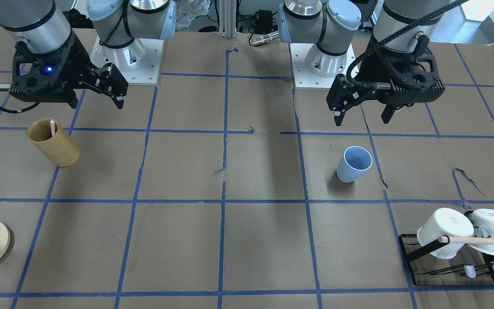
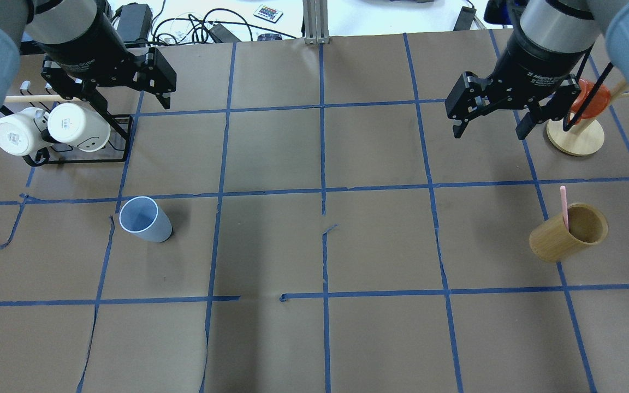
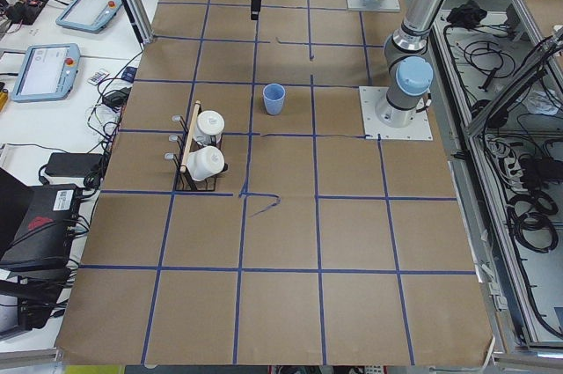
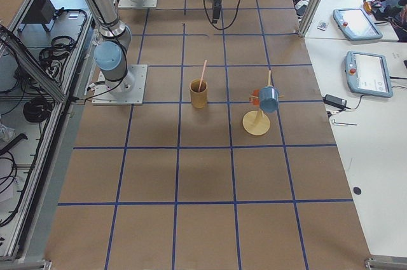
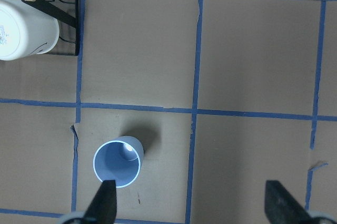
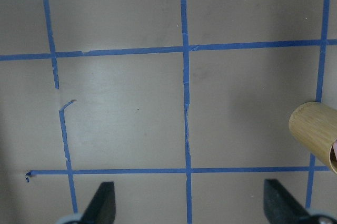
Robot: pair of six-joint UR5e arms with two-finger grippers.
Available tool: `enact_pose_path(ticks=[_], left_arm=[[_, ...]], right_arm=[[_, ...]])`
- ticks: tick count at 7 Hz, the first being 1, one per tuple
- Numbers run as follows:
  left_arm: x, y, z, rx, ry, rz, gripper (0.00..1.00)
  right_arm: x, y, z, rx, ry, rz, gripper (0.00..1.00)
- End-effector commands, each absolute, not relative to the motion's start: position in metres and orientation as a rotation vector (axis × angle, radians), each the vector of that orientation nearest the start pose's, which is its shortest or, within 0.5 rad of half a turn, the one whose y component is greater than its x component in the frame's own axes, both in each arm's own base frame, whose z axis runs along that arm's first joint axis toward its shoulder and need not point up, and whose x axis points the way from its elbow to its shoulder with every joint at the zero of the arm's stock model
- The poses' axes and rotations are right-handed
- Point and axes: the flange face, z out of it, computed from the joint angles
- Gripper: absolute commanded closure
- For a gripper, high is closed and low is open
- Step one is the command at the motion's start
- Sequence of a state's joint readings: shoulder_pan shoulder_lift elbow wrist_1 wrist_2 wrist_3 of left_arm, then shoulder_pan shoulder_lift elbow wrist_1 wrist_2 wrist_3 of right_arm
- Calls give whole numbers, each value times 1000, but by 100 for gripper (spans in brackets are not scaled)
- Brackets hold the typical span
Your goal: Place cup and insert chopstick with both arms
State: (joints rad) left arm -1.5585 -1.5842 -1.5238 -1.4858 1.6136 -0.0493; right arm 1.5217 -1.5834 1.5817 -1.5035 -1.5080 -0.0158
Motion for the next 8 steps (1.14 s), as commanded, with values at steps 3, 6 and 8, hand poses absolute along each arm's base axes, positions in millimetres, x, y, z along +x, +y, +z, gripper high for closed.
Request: enact_pose_path(ticks=[3,6,8], left_arm=[[-124,-507,513,-98,3100,-180,0],[-124,-507,507,-98,3098,-154,0],[-124,-512,492,-112,3105,-120,0]], right_arm=[[116,-476,478,53,3073,108,0],[117,-476,480,51,3068,102,0],[117,-472,491,47,3072,65,0]])
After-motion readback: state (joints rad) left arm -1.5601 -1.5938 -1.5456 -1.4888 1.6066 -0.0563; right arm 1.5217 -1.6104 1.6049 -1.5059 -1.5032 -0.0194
